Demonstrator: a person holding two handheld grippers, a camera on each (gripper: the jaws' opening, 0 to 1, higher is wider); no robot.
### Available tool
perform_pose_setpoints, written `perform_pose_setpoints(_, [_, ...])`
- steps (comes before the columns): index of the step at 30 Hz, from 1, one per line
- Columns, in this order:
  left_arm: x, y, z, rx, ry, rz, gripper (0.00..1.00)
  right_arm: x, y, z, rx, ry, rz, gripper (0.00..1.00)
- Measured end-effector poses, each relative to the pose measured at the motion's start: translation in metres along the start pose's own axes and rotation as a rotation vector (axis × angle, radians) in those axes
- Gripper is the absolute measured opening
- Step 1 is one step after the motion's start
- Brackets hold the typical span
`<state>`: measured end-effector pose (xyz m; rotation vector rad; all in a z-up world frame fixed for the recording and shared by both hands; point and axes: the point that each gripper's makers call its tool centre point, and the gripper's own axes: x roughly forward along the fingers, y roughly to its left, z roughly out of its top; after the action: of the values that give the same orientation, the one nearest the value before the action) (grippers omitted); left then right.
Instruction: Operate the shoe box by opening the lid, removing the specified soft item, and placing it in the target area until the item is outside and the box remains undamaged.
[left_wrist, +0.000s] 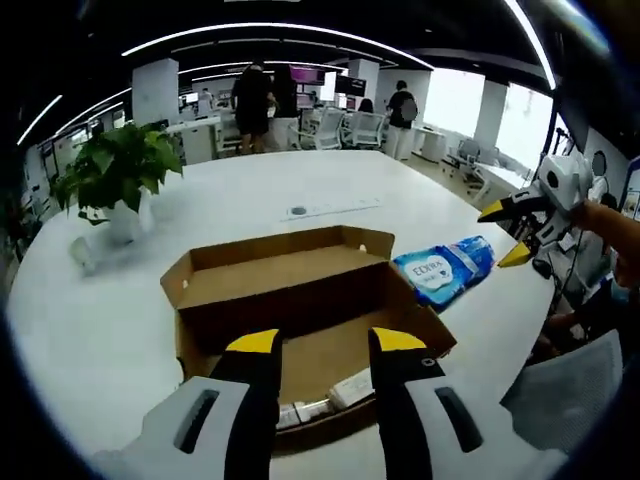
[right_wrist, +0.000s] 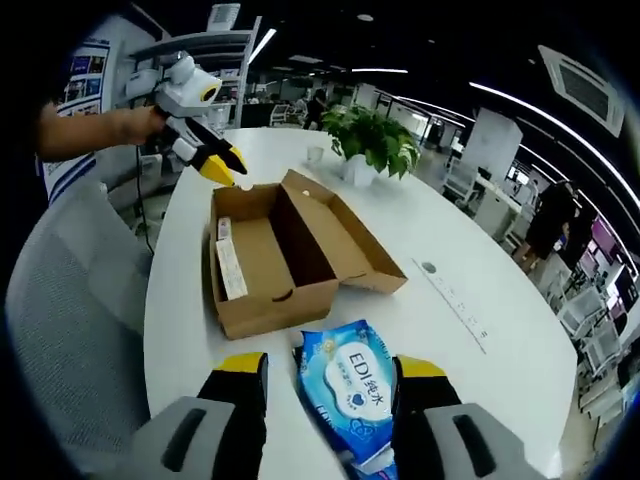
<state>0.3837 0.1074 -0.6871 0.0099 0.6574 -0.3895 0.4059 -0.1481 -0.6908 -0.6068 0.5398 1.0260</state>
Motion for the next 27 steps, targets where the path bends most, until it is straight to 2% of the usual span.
perform_pose_setpoints(9, [-0.016, 0.042, -0.029, -0.021, 0.021, 0.097, 0.34, 0.010, 0.014, 0.048, -0.060, -0.056, 0.029, 0.47])
perform_pose_setpoints(18, [-0.023, 0.078, -0.043, -0.038, 0.039, 0.171, 0.33, 0.026, 0.035, 0.067, -0.104, -0.070, 0.081, 0.46])
perform_pose_setpoints(27, [-0.019, 0.097, -0.056, -0.078, 0.063, 0.200, 0.33, 0.046, 0.053, 0.078, -0.159, -0.072, 0.151, 0.44])
